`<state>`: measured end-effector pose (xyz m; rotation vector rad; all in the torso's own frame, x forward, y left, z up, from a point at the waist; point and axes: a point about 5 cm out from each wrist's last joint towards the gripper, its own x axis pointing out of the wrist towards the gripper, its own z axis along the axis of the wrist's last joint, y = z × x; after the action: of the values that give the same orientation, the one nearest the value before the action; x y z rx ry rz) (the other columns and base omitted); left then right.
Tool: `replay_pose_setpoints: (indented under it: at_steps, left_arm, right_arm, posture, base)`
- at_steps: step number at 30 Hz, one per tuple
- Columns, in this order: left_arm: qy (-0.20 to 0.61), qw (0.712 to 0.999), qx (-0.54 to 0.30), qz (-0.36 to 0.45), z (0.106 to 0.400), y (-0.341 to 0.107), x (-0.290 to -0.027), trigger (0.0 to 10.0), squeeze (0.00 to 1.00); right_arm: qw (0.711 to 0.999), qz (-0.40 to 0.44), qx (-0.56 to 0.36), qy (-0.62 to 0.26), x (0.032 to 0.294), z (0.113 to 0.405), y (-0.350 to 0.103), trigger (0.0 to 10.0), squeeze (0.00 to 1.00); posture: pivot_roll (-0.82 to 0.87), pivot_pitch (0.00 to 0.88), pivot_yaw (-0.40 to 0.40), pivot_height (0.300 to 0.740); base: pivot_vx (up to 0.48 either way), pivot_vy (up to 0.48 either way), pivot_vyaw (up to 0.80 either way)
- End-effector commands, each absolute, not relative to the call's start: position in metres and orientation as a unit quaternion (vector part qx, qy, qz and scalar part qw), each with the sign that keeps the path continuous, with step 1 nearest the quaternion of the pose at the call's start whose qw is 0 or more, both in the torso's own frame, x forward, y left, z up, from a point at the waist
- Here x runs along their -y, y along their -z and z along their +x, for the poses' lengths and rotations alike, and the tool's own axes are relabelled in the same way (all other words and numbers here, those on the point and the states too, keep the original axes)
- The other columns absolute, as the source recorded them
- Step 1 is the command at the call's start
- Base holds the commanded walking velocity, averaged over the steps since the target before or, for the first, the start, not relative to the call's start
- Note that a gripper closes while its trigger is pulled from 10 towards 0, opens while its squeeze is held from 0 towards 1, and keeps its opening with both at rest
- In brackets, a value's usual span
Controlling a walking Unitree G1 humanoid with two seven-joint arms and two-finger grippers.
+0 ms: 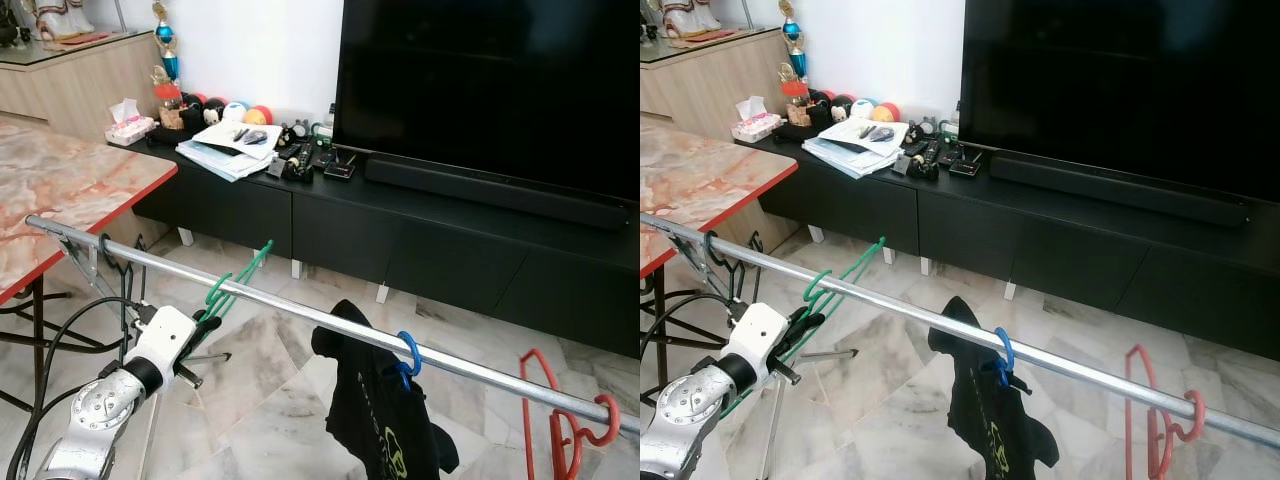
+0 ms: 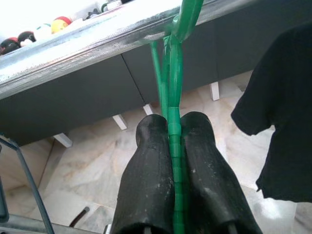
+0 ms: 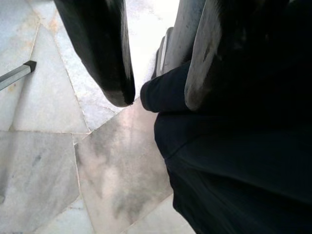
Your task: Hang hanger
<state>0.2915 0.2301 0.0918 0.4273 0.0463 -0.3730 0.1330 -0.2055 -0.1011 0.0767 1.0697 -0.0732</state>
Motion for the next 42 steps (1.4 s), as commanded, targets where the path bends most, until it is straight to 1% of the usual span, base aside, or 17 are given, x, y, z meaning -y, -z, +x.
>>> replay_pose_setpoints:
  at_steps: [1, 6, 15, 22, 26, 30, 31, 32, 42]
  left_arm:
    - [0.174, 0.96, -0.018, 0.218, 0.296, -0.097, -0.23, 10.0, 0.0]
    - [0.14, 0.965, -0.061, 0.211, 0.303, -0.087, -0.229, 10.0, 0.0]
    - [0.126, 0.968, -0.089, 0.196, 0.311, -0.079, -0.219, 10.0, 0.0]
    - [0.076, 0.97, -0.144, 0.18, 0.311, -0.067, -0.226, 10.0, 0.0]
    - [0.062, 0.977, -0.144, 0.141, 0.309, -0.065, -0.224, 10.0, 0.0]
    - [0.072, 0.98, -0.133, 0.127, 0.308, -0.066, -0.217, 10.0, 0.0]
    - [0.07, 0.981, -0.13, 0.122, 0.308, -0.066, -0.217, 10.0, 0.57]
    - [0.07, 0.983, -0.12, 0.116, 0.308, -0.069, -0.215, 10.0, 1.0]
    - [0.063, 0.988, -0.088, 0.108, 0.304, -0.082, -0.217, 10.0, 1.0]
  right_arm:
    - [0.858, 0.037, -0.511, 0.038, 0.207, 0.132, 0.101, 10.0, 0.0]
    - [0.858, 0.036, -0.512, 0.037, 0.207, 0.132, 0.101, 10.0, 0.0]
    - [0.857, 0.032, -0.513, 0.035, 0.207, 0.132, 0.101, 10.0, 0.0]
    - [0.856, 0.032, -0.514, 0.035, 0.207, 0.131, 0.102, 10.0, 0.0]
    - [0.856, 0.03, -0.515, 0.032, 0.207, 0.131, 0.102, 10.0, 0.0]
    - [0.856, 0.033, -0.515, 0.033, 0.207, 0.13, 0.102, 10.0, 0.0]
    - [0.856, 0.033, -0.515, 0.032, 0.207, 0.13, 0.102, 10.0, 0.0]
    - [0.856, 0.034, -0.515, 0.033, 0.207, 0.13, 0.102, 10.0, 0.0]
    - [0.856, 0.033, -0.515, 0.032, 0.206, 0.13, 0.102, 10.0, 0.0]
  posture:
    - [0.07, 0.0, -0.039, 0.74]
    - [0.07, 0.0, -0.039, 0.74]
    - [0.06, 0.0, -0.039, 0.74]
    - [0.06, 0.0, -0.037, 0.74]
    - [0.06, 0.0, -0.038, 0.74]
    - [0.07, 0.0, -0.037, 0.74]
    - [0.06, 0.0, -0.036, 0.74]
    - [0.06, 0.0, -0.035, 0.74]
    - [0.07, 0.0, -0.035, 0.74]
  base:
    - [0.0, 0.0, 0.0]
    - [0.0, 0.0, 0.0]
    - [0.0, 0.0, 0.0]
    - [0.0, 0.0, 0.0]
    - [0.0, 0.0, 0.0]
    - [0.0, 0.0, 0.0]
    - [0.0, 0.0, 0.0]
    - [0.0, 0.0, 0.0]
    - [0.0, 0.0, 0.0]
